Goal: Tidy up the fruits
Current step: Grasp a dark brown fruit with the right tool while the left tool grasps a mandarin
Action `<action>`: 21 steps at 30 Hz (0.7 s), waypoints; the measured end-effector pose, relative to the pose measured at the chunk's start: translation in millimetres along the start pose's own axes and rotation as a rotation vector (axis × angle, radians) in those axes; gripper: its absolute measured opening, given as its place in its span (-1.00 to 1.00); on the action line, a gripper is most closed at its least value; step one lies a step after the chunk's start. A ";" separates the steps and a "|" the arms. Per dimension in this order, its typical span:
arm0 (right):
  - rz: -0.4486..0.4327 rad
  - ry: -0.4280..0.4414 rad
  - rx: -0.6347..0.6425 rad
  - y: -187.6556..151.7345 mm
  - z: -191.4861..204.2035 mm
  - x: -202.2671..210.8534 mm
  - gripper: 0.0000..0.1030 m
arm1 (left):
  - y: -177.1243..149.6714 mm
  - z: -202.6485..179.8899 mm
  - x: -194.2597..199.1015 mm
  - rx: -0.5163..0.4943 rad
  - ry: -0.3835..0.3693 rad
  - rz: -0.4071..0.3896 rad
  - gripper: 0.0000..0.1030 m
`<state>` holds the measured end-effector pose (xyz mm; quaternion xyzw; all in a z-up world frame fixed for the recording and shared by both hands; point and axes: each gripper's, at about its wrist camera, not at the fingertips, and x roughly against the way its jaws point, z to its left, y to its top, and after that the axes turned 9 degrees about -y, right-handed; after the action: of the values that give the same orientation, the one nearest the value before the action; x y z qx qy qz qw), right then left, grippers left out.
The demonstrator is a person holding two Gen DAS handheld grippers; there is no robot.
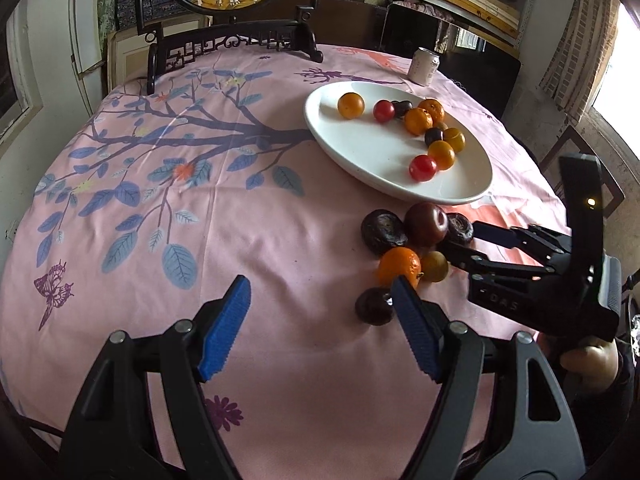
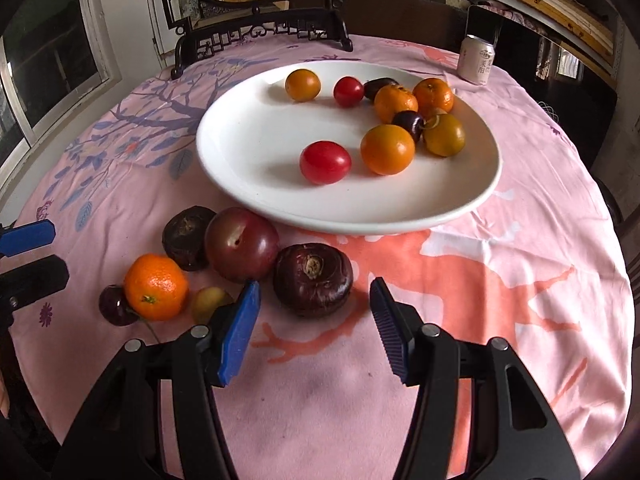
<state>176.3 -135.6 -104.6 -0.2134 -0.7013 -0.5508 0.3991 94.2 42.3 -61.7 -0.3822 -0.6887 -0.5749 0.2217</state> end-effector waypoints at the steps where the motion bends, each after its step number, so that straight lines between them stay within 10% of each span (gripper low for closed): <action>1: -0.006 -0.002 0.015 1.0 2.0 0.1 -0.15 | 0.0 -4.5 -1.3 -0.013 -0.002 0.003 0.46; 15: -0.076 0.034 -0.134 -49.7 -35.1 76.1 -0.24 | 8.1 -39.0 -54.2 -0.104 -0.008 0.103 0.45; 21: -0.115 0.043 -0.166 -53.4 -43.4 93.2 -0.24 | 9.4 -36.5 -72.5 -0.066 -0.083 0.155 -0.35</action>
<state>96.0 -205.7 -59.4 -0.1934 -0.6555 -0.6335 0.3628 140.9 -12.0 -101.1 -0.4649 -0.6462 -0.5621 0.2241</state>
